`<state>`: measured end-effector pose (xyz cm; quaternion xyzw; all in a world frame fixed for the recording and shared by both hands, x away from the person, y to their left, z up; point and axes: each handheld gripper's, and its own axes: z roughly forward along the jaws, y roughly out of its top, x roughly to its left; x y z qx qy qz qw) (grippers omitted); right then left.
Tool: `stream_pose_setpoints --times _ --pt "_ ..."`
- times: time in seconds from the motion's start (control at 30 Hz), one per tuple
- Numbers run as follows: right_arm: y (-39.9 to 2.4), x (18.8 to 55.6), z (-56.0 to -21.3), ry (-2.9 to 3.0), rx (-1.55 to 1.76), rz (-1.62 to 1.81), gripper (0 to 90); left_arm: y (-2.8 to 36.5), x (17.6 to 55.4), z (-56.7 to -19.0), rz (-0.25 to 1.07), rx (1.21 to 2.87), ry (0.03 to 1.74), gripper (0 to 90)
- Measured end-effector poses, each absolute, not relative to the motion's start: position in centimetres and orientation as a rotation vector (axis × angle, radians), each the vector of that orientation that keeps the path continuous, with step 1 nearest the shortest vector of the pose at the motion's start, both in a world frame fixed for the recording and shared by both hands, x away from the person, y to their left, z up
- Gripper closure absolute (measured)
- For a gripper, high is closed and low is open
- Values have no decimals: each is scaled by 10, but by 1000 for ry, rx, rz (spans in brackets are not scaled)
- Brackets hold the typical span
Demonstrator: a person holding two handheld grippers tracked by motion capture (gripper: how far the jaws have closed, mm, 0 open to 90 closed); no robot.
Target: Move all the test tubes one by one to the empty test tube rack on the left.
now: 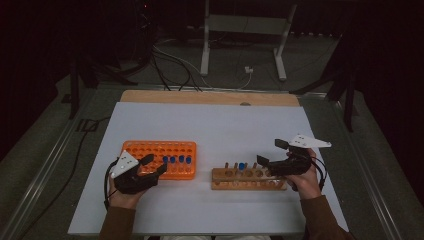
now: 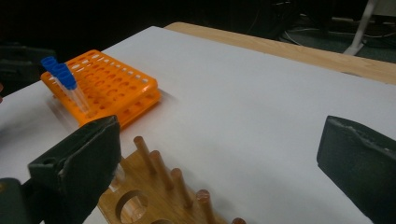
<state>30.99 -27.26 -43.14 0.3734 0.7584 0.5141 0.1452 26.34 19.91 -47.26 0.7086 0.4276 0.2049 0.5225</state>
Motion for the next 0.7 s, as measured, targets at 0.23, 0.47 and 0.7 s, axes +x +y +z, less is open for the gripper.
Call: stream_pose_setpoints --times 0.23,0.47,0.7 --pt "-267 308 -432 2218 1051 1481 0 202 265 -472 559 1654 1121 98" --pt "-257 306 -433 2287 1030 1505 12 204 265 -473 579 1655 1140 10" --pt "-242 303 -438 2354 996 1487 12 203 266 -475 584 1670 1148 10"
